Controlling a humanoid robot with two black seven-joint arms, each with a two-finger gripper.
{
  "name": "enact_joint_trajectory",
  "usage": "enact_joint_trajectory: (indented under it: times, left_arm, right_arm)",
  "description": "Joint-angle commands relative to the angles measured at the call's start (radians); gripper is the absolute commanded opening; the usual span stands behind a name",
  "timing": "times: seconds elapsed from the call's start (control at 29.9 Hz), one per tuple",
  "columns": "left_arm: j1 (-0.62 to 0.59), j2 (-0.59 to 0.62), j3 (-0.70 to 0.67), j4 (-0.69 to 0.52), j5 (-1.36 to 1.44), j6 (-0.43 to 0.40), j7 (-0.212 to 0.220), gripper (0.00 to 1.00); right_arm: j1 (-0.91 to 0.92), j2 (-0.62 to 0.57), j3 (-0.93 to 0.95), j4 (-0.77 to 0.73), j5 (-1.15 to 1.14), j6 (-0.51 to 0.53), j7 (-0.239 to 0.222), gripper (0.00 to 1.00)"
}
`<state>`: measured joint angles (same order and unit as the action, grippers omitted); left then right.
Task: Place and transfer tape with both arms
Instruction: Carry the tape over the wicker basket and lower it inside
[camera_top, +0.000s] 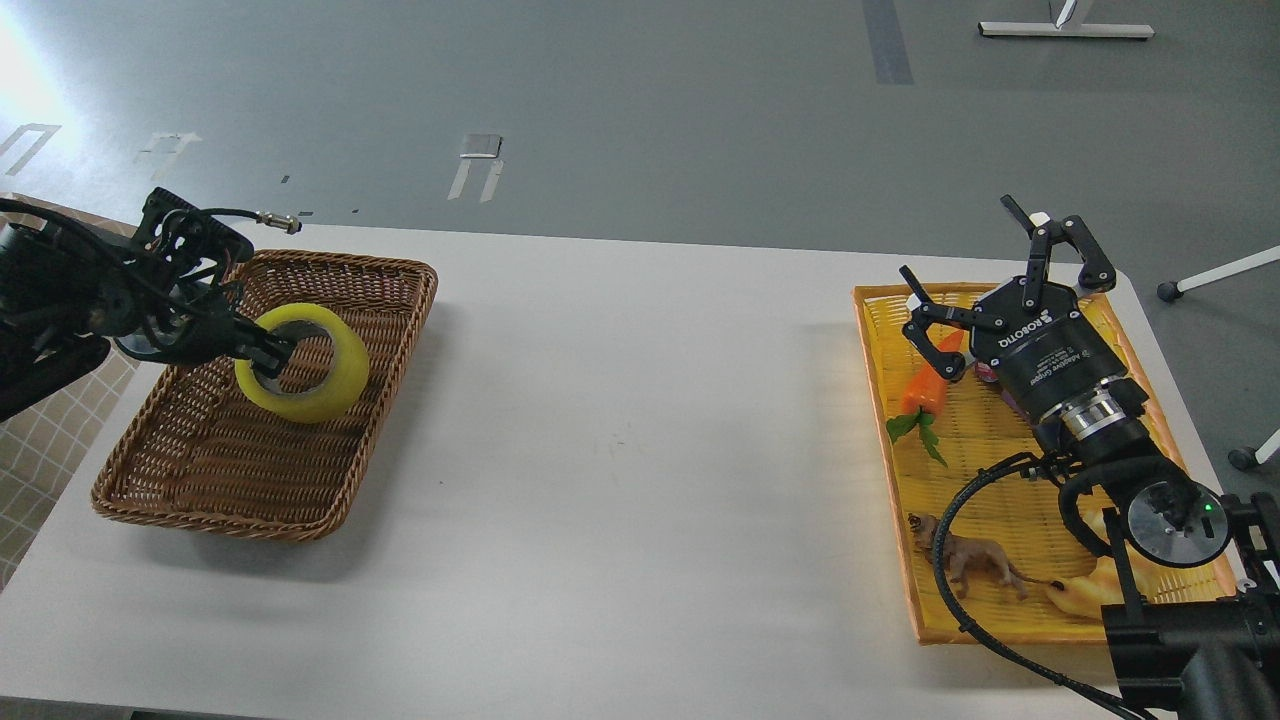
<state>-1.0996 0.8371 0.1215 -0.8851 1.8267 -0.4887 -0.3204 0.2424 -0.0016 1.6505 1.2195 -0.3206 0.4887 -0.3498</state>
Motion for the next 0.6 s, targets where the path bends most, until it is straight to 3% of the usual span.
enact_joint_trajectory:
  times: [0.0, 0.1, 0.23, 0.57]
  left_arm:
    - [0.0, -0.009, 0.043, 0.029, -0.003, 0.0, -0.02, 0.0]
    - [0.001, -0.044, 0.081, 0.092, -0.01, 0.0, -0.031, 0.0]
    - [0.003, -0.082, 0.128, 0.185, -0.014, 0.0, -0.086, 0.0]
    - [0.006, -0.084, 0.132, 0.193, -0.032, 0.0, -0.123, 0.0]
  right_arm:
    - [0.0, 0.0, 0.002, 0.0, 0.0, 0.0, 0.0, 0.99]
    - [0.0, 0.0, 0.0, 0.0, 0.0, 0.0, 0.0, 0.99]
    - [-0.002, 0.0, 0.002, -0.001, 0.0, 0.0, 0.0, 0.99]
    - [-0.003, 0.0, 0.002, -0.002, 0.0, 0.0, 0.0, 0.99]
